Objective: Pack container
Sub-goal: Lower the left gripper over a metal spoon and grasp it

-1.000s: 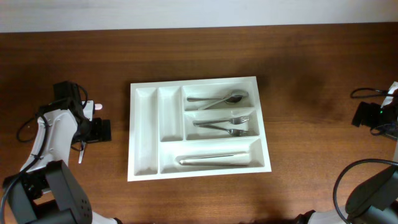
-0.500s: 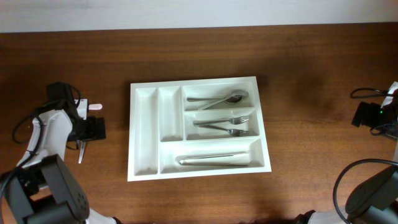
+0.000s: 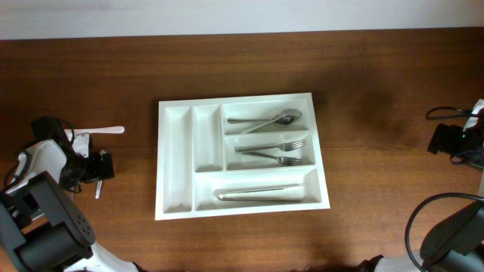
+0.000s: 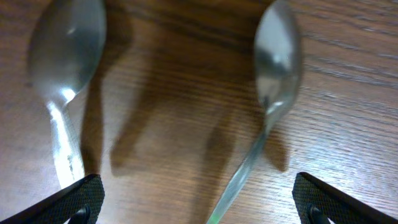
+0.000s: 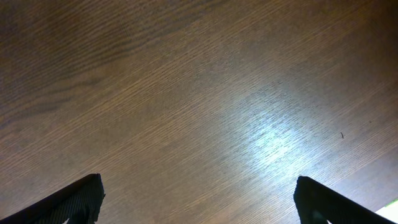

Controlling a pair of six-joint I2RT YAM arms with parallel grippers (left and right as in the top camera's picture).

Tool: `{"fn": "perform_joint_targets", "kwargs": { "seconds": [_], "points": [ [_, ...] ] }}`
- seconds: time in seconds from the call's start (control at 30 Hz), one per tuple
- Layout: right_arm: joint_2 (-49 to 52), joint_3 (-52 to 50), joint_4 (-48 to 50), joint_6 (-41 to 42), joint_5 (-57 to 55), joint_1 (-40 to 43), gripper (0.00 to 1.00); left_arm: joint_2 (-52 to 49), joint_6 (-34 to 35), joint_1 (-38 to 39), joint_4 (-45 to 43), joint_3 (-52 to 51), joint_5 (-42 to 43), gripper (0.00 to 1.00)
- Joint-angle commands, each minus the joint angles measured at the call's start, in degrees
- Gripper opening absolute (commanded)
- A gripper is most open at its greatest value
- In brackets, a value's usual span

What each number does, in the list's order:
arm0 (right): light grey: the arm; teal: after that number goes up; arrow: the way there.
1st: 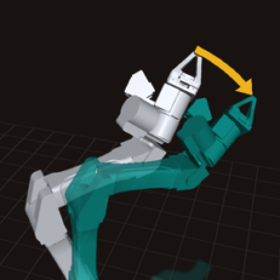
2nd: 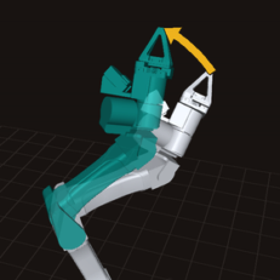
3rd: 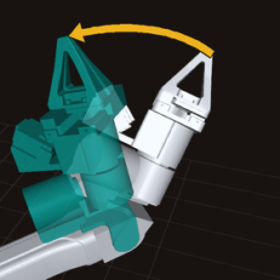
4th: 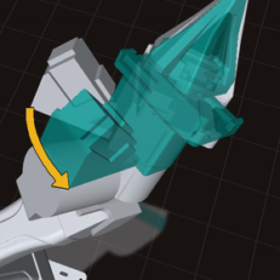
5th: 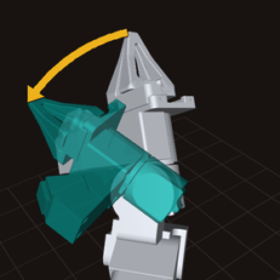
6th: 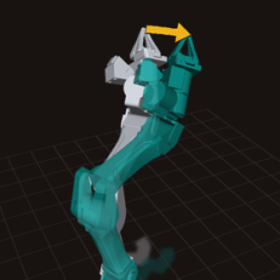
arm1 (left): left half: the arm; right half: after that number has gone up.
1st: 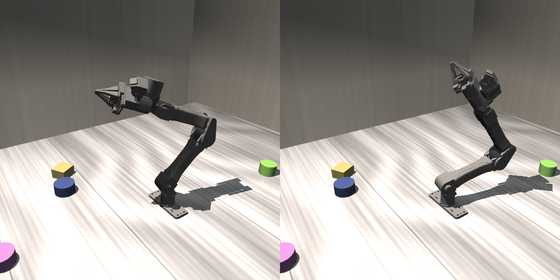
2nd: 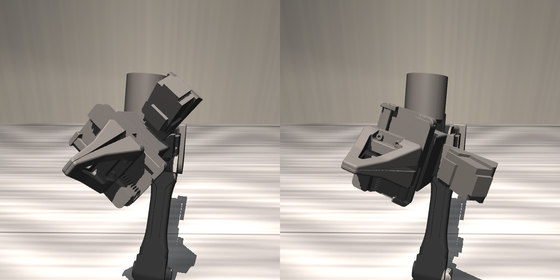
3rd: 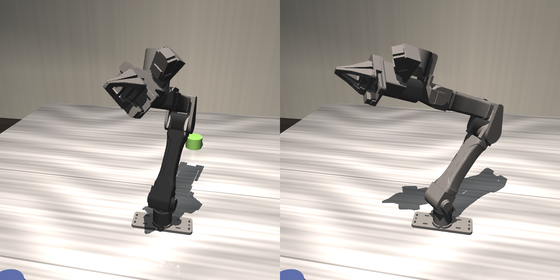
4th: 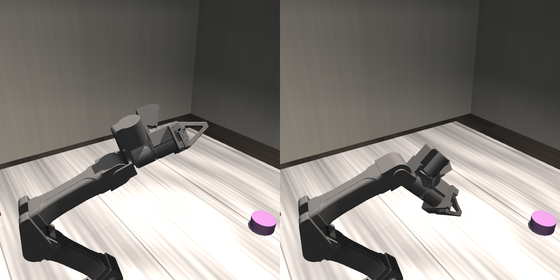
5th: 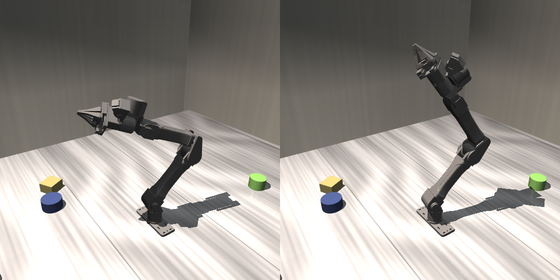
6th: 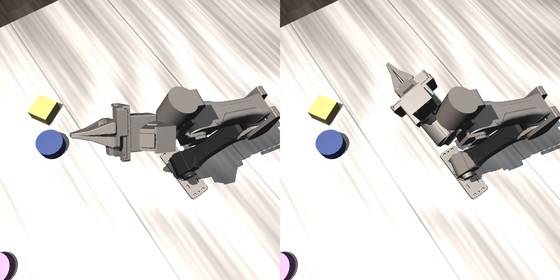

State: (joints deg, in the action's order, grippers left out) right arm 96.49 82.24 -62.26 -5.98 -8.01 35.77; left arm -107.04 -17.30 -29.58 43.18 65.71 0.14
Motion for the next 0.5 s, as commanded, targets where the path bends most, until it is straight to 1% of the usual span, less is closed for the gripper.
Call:
{"fn": "perform_joint_targets", "kwargs": {
  "seconds": [0.0, 0.13, 0.27, 0.47],
  "points": [
    [-0.39, -0.13, 0.15, 0.5, 0.07, 0.26, 0.99, -0.94, -4.57, 0.81, -1.05, -0.22, 2.54, 0.99],
    [-0.39, -0.13, 0.15, 0.5, 0.07, 0.26, 0.99, -0.94, -7.87, 2.08, -2.49, -0.22, 2.64, 0.99],
    [-0.39, -0.13, 0.15, 0.5, 0.07, 0.26, 0.99, -0.96, -8.15, 3.13, -4.22, -0.22, 2.71, 0.99],
    [-0.39, -0.13, 0.15, 0.5, 0.07, 0.26, 0.99, -1.2, -9.2, 4.76, -4.39, -0.22, 3.56, 0.99]
  ]
}}
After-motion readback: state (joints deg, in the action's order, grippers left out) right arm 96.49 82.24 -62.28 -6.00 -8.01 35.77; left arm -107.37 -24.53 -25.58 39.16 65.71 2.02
